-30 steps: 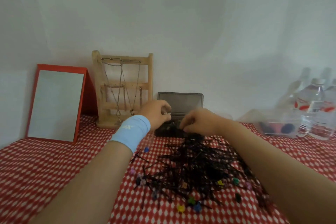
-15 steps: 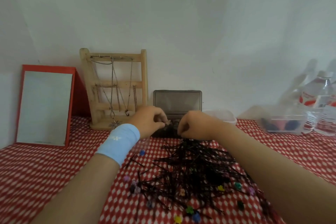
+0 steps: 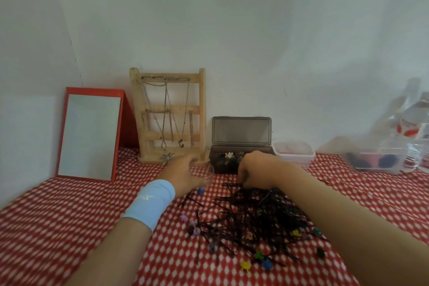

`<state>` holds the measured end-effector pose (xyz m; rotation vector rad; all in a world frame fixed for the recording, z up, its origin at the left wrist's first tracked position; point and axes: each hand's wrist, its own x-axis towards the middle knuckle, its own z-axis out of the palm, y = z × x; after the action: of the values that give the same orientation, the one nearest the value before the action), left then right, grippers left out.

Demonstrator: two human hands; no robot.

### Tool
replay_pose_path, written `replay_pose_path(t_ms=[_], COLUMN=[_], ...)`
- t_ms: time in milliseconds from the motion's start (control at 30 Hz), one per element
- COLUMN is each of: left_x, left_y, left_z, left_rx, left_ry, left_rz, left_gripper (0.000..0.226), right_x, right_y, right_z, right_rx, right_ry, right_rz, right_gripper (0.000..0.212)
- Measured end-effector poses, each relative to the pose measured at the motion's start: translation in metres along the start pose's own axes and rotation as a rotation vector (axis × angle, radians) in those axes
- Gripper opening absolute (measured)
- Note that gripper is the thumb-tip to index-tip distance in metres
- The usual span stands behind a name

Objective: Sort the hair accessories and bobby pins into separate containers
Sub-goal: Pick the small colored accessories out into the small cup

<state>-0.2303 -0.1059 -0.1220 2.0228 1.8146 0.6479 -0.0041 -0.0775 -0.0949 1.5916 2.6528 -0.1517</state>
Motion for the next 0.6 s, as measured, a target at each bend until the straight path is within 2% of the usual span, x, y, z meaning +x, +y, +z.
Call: replay_pose_path(t_ms=[133, 333, 400, 467, 600], left_x=[0.001, 0.001, 0.000, -0.001, -0.005], left_y=[0.015, 0.023, 0.018, 0.014, 0.022], left_z=[0.006, 0.015, 0.010, 0.001, -0.011], left_rx=[-0.074, -0.076, -0.021, 0.067, 0.163], left_ry=[0.006, -0.094, -0.115, -0.098, -0.164], left_rz=[0.079, 0.099, 0.061, 0.014, -0.037], left_gripper=[0.082, 0.093, 0.100, 0.088, 0.035], right_x=[-0.004, -0.005, -0.006, -0.005, 0.003], right_y=[0.004, 0.002, 0.004, 0.003, -0.016], right_z=[-0.007, -0.013, -0.012, -0.012, -0.013], right_rx=[0.125, 0.183, 0.216, 0.256, 0.331], right_ry=[0.124, 0.038, 0.049, 0.113, 0.235], right_rz=[-0.006, 0.016, 0.029, 0.024, -0.046], right_gripper=[0.016, 0.012, 0.004, 0.008, 0.005])
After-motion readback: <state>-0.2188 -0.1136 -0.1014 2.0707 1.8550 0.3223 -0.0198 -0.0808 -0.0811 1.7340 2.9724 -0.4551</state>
